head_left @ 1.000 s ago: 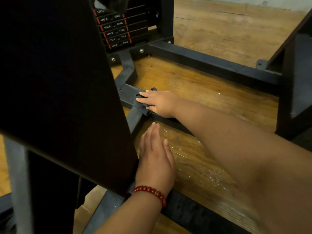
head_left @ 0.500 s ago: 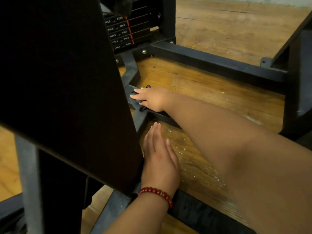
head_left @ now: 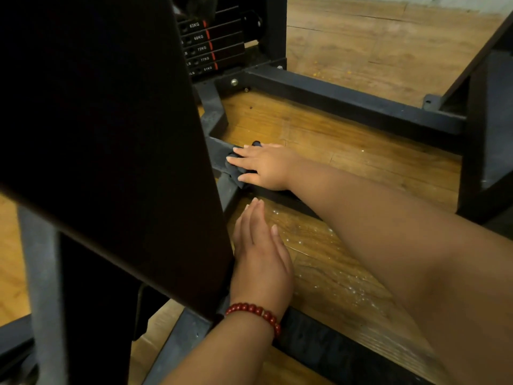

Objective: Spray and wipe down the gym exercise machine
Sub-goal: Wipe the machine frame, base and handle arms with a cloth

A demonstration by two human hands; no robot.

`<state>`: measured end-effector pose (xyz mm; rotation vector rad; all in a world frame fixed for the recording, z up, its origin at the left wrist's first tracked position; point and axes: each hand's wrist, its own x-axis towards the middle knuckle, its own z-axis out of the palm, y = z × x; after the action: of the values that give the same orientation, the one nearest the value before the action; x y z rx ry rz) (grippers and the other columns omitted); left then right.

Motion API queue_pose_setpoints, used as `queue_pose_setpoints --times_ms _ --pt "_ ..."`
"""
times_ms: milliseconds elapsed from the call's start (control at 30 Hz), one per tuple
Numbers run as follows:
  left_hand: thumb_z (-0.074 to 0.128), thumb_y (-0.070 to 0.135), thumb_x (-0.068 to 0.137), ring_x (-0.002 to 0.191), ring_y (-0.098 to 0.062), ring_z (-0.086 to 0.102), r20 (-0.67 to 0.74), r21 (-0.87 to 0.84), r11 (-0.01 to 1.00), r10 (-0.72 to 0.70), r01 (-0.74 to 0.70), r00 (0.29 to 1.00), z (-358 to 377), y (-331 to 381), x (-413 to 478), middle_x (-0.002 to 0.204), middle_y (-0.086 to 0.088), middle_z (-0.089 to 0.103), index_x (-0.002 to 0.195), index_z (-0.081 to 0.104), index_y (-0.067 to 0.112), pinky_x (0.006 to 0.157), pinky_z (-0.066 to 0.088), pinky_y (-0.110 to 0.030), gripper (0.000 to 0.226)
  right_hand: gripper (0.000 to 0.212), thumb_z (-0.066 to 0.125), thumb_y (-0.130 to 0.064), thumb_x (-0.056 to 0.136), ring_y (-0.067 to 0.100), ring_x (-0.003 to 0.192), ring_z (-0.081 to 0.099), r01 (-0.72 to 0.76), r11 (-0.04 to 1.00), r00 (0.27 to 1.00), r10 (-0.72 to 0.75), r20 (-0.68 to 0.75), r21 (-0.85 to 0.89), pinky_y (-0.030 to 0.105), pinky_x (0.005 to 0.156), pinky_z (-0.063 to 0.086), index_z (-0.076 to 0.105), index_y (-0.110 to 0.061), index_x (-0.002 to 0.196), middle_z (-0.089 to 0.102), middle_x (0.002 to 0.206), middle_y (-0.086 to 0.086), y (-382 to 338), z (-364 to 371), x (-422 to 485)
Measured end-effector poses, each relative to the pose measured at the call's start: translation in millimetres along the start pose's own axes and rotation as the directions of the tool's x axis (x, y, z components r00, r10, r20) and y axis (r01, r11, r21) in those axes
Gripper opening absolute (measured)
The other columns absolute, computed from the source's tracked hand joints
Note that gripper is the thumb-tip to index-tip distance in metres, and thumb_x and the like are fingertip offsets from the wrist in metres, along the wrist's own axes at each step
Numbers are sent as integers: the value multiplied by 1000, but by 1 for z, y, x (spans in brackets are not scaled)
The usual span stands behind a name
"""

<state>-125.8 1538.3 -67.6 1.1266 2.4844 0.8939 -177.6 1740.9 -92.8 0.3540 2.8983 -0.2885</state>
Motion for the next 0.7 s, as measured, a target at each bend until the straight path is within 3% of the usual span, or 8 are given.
queue_pose_setpoints --times_ms 200,367,600,700 --pt "14 37 95 145 -3 7 43 -18 999 -27 28 999 -3 3 -1 159 7 15 154 16 20 110 4 -13 62 54 39 -40 103 15 149 14 17 999 999 -16 -46 39 36 118 17 22 -29 154 15 163 -6 11 11 -33" --pt "13 38 95 145 -4 6 94 60 998 0 -5 996 -1 1 1 159 5 17 153 17 19 108 1 -13 61 54 38 -39 103 17 150 13 -94 994 995 95 -25 59 35 120 16 23 -26 154 15 163 -3 28 31 -107" --pt "12 39 95 145 -8 7 154 120 992 25 -43 988 0 2 1 158 5 21 152 21 19 110 5 -19 62 52 33 -38 105 17 150 11 -181 979 982 186 -42 94 34 120 13 20 -29 155 11 164 -4 14 24 -84" --pt "12 41 95 146 -7 5 195 126 990 36 -62 980 -4 4 0 159 6 20 153 19 21 112 5 -21 62 51 35 -39 105 17 149 16 -264 956 960 274 -62 131 35 118 20 23 -30 154 15 163 -5 17 34 -122"
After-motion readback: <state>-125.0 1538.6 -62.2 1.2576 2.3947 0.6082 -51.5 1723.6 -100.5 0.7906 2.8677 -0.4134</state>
